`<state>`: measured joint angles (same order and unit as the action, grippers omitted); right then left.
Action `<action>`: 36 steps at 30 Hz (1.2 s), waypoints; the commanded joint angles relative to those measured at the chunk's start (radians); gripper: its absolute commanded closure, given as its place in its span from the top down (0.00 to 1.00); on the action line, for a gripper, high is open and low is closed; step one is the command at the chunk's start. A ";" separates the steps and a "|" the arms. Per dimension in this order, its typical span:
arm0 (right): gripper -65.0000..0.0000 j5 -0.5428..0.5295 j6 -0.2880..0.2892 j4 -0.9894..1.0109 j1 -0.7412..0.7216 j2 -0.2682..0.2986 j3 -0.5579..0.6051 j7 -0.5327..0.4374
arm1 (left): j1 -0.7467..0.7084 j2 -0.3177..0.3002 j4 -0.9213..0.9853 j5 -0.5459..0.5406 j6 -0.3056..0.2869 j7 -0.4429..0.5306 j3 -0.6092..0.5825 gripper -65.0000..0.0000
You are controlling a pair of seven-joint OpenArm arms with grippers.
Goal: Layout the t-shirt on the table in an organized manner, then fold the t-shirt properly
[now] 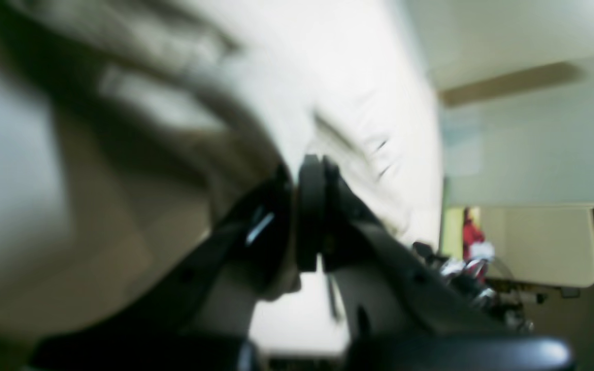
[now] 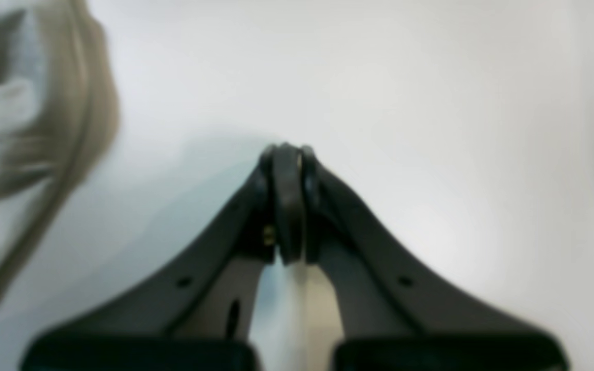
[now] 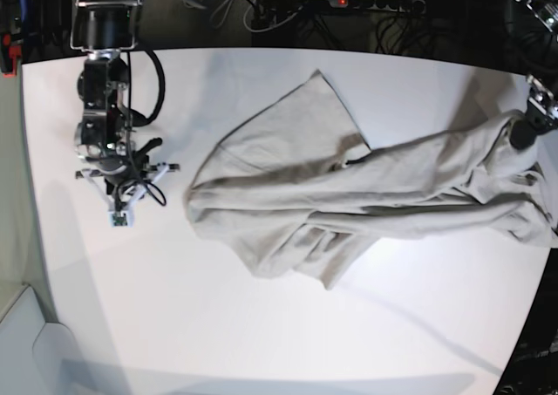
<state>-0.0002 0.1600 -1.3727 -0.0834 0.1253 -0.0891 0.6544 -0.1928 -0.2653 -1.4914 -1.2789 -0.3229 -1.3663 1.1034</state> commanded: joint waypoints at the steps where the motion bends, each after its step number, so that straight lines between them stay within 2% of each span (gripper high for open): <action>1: 0.00 -0.002 -0.004 -0.037 -0.011 0.006 -0.002 -0.020 | -0.015 -0.016 -0.016 -0.098 0.014 0.011 0.004 0.01; 5: 0.00 -0.005 -0.004 -0.104 0.015 -0.002 0.001 -0.015 | -0.081 -0.013 -0.016 -0.098 0.014 0.012 0.005 0.01; 11: 0.00 -0.005 -0.004 -0.172 0.053 -0.077 0.009 -0.015 | -0.147 -0.010 -0.013 -0.098 0.014 0.003 0.002 0.01; 15: 0.00 -0.005 -0.004 -0.182 0.072 -0.103 0.082 -0.015 | -0.190 -0.010 -0.016 -0.104 0.012 0.001 -0.004 0.02; 17: 0.00 -0.005 -0.004 -0.182 0.083 -0.105 0.128 -0.015 | -0.204 -0.012 -0.018 -0.104 0.012 0.001 -0.004 0.05; 19: 0.00 -0.005 -0.004 -0.182 0.084 -0.106 0.160 -0.015 | -0.218 -0.013 -0.018 -0.104 0.012 0.001 -0.004 0.15; 21: 0.00 -0.005 -0.004 -0.182 0.092 -0.120 0.183 -0.015 | -0.230 -0.013 -0.018 -0.106 0.012 -0.011 -0.004 0.32; 24: 0.00 -0.005 -0.004 -0.182 0.093 -0.125 0.194 -0.015 | -0.230 -0.013 -0.018 -0.106 0.011 -0.030 0.004 0.62; 27: 0.00 -0.005 -0.004 -0.182 0.090 -0.128 0.211 -0.015 | -0.231 -0.013 -0.018 -0.107 0.011 -0.030 0.005 0.83; 30: 0.00 -0.005 -0.004 -0.182 0.089 -0.128 0.229 -0.015 | -0.230 -0.013 -0.018 -0.121 0.008 -0.030 0.045 0.90; 33: 0.00 -0.005 -0.004 -0.175 0.089 -0.131 0.229 -0.015 | -0.210 -0.018 -0.018 -0.144 -0.023 -0.030 0.111 0.90; 36: 0.00 -0.005 -0.004 -0.169 0.087 -0.138 0.229 -0.015 | -0.155 -0.021 -0.013 -0.141 -0.023 -0.030 0.175 0.90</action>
<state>-0.0006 0.1600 -1.5265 0.0200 -0.0074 0.1398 0.6621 -0.3405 -0.2657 -1.4921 -1.3521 -0.3565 -1.4025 1.2736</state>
